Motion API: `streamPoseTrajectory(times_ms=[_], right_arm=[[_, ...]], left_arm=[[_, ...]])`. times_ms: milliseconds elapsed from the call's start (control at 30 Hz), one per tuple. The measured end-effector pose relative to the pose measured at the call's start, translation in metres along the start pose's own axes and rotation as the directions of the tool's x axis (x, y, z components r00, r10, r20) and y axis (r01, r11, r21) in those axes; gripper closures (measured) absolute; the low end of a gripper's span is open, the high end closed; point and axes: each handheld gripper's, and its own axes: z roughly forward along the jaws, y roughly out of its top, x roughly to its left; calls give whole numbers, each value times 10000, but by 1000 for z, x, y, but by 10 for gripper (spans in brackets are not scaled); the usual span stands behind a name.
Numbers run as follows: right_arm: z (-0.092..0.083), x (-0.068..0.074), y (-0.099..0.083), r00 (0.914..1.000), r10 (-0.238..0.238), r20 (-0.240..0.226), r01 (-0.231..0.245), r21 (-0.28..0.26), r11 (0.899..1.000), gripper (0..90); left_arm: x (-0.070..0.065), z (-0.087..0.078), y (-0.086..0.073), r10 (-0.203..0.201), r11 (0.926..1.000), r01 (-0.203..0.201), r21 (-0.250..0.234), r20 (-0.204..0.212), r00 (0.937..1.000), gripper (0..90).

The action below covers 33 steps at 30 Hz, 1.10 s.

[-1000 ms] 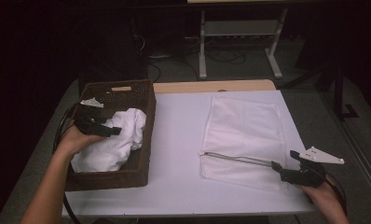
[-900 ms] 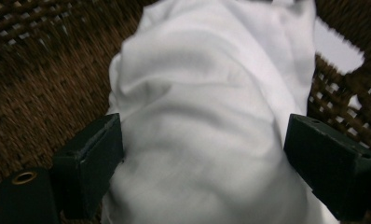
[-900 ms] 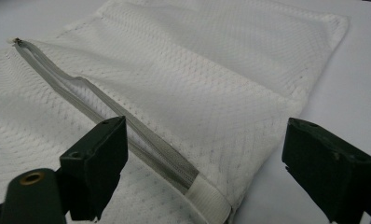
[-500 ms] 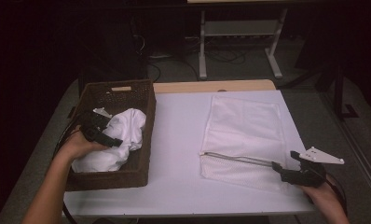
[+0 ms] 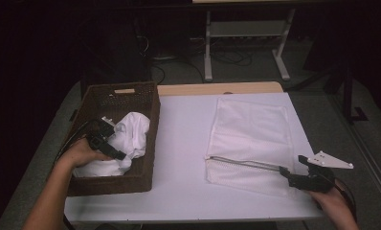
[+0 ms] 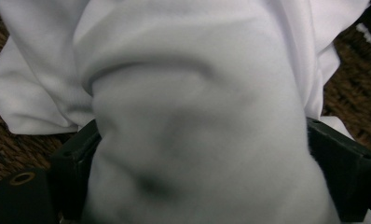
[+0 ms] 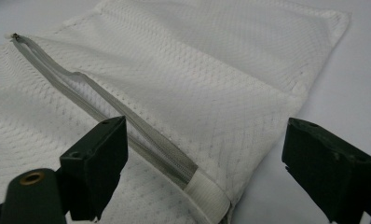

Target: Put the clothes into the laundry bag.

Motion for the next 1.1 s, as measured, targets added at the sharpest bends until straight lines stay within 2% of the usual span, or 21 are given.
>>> streamPoseTrajectory(times_ms=[167, 300, 467, 567, 733, 800, 867, 1000, 1100], right_arm=[[1, 1, 0, 10000, -56, -41, 56, 49, 10000, 138], [3, 3, 1, 9999, -105, -76, 106, 68, 9999, 138], [4, 5, 2, 9998, -156, -121, 157, 95, 9998, 138], [4, 4, 2, 9998, -159, -116, 159, 54, 9999, 138], [3, 4, 2, 9998, -152, -102, 152, 45, 9999, 139], [3, 3, 2, 9999, -123, -96, 124, 57, 9999, 139], [3, 3, 1, 9999, -127, -97, 128, 61, 9999, 139], [4, 3, 1, 9999, -136, -106, 137, 90, 9999, 139], [4, 3, 1, 9999, -120, -105, 121, 64, 9999, 139]], left_arm=[[-2, 6, 3, 103, 9999, -103, 0, -464, 9989, 108], [-8, 10, 8, 298, 9993, -274, 268, -970, 9948, 107], [-9, 10, 8, 366, 9991, -342, 261, -1005, 9943, 122], [-9, 8, 9, 432, 9988, -404, 272, -1124, 9927, 183], [-8, 2, 11, 269, 9993, -238, 274, -1211, 9923, 380], [-9, 1, 11, 180, 9995, -150, 260, -1188, 9927, 472], [-8, -1, 11, -111, 9997, 134, 210, -1093, 9939, 536], [-4, -5, 12, -458, 9988, 471, 126, -879, 9951, 575], [-3, -9, 12, -522, 9985, 532, 98, -793, 9955, 583]])
